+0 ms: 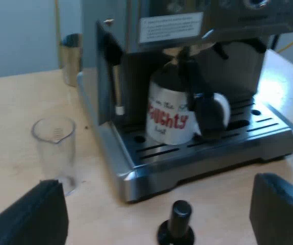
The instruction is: Remove mug from coffee machine
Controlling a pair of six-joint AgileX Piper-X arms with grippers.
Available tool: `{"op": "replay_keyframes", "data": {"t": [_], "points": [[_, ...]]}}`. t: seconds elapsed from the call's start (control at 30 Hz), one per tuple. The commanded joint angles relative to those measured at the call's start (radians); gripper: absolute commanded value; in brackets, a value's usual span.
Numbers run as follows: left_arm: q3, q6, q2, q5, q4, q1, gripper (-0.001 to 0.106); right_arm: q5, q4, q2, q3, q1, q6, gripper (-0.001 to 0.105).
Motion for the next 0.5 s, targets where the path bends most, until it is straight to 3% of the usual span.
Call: {"op": "replay_keyframes", "data": {"t": [0.03, 0.17, 0.2, 0.5], "points": [[-0.012, -0.011, 0.068, 0.016, -0.059, -0.078, 0.087, -0.035, -0.015, 0.039, -0.044, 0.003, -0.024, 0.052], [-0.012, -0.011, 0.121, 0.016, -0.093, -0.145, 0.087, -0.052, -0.018, 0.086, -0.082, 0.027, -0.056, 0.052], [-0.012, -0.011, 0.152, 0.016, -0.126, -0.17, 0.087, -0.051, -0.018, 0.134, -0.111, 0.059, -0.101, 0.052], [-0.012, -0.011, 0.288, 0.016, -0.253, -0.22, 0.087, -0.051, -0.073, 0.27, -0.151, 0.188, -0.147, 0.052]]}}
